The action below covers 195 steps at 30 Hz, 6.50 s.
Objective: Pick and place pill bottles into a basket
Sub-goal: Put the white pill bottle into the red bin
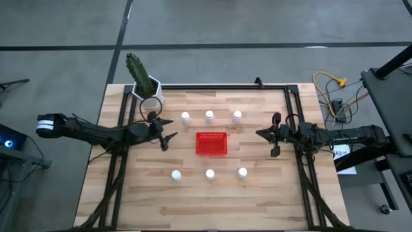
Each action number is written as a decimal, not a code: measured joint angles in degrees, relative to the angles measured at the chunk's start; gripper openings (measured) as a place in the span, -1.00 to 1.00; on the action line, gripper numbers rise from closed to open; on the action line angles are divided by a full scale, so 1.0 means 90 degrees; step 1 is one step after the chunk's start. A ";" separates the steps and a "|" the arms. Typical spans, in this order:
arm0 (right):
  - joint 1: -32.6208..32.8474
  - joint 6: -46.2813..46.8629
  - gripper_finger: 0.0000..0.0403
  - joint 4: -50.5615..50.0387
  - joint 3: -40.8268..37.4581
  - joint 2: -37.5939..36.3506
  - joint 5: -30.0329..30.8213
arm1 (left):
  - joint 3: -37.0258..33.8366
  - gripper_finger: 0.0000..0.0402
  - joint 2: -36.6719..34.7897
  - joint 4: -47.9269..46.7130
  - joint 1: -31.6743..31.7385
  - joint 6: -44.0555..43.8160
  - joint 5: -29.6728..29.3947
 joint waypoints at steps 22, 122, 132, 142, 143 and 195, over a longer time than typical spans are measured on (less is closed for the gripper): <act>0.0000 0.0000 -0.96 -0.0033 0.0002 0.0083 -0.0001 | -0.0567 0.37 0.2252 0.3217 0.0025 -0.0167 -0.0705; -0.0002 -0.0002 -0.96 -0.0177 0.0002 0.0080 0.0003 | 0.0796 0.37 0.6935 0.6482 0.0953 -0.0324 -0.0986; -0.0002 0.0000 -0.96 -0.0175 0.0002 0.0080 0.0003 | 0.0930 0.37 0.6933 0.6250 0.0979 -0.0291 -0.0978; -0.0001 -0.0001 -0.96 -0.0175 0.0002 0.0078 0.0003 | 0.0940 0.37 0.6931 0.6083 0.0984 -0.0327 -0.0968; -0.0002 0.0000 -0.96 -0.0175 0.0002 0.0080 0.0003 | 0.0946 0.37 0.6928 0.6087 0.0984 -0.0327 -0.0969; -0.0002 -0.0929 -0.96 0.0186 0.0002 0.0073 0.0000 | 0.1358 -0.30 0.2826 0.2180 0.0972 0.0341 0.1737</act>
